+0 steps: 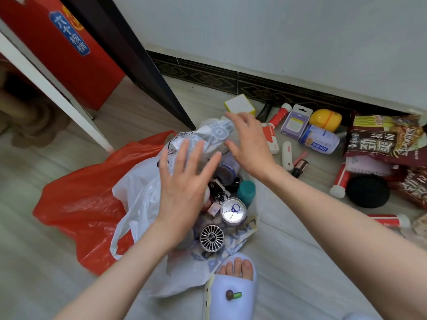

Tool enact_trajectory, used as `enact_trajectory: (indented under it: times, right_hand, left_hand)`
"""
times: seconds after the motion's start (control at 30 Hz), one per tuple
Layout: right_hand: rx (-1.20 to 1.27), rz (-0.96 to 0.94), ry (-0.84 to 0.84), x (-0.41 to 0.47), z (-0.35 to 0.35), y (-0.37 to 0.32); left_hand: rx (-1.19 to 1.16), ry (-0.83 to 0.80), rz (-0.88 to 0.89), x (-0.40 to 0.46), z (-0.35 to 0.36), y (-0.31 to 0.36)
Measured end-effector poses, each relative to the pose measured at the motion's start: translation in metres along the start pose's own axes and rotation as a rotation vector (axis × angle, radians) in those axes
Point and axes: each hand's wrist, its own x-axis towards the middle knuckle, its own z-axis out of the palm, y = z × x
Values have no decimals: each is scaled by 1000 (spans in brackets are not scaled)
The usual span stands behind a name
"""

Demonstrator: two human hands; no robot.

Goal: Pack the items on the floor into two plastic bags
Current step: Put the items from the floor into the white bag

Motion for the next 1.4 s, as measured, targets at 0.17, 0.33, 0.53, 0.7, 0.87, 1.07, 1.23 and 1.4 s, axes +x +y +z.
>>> enact_trajectory:
  times: [0.17, 0.33, 0.53, 0.7, 0.87, 1.07, 1.23, 1.4]
  right_hand:
    - [-273, -177, -181, 23, -4, -3]
    - [-263, -193, -191, 53, 8, -3]
    - [-116, 108, -229, 69, 35, -21]
    - [-9, 350, -266, 88, 46, -21]
    - [316, 558, -162, 104, 49, -4]
    - [-166, -285, -123, 73, 45, -14]
    - [-240, -321, -16, 75, 56, -18]
    - [-138, 42, -58, 98, 47, -34]
  left_hand:
    - [-184, -36, -120, 19, 8, -48]
    - [-409, 31, -409, 34, 10, -85]
    - [-497, 7, -702, 57, 23, -132]
    - [-46, 83, -126, 44, 35, -105]
    - [-56, -110, 111, 37, 58, -109]
    - [-449, -135, -138, 63, 48, -140]
    - [-428, -146, -222, 66, 42, -154]
    - [-129, -64, -246, 61, 41, -140]
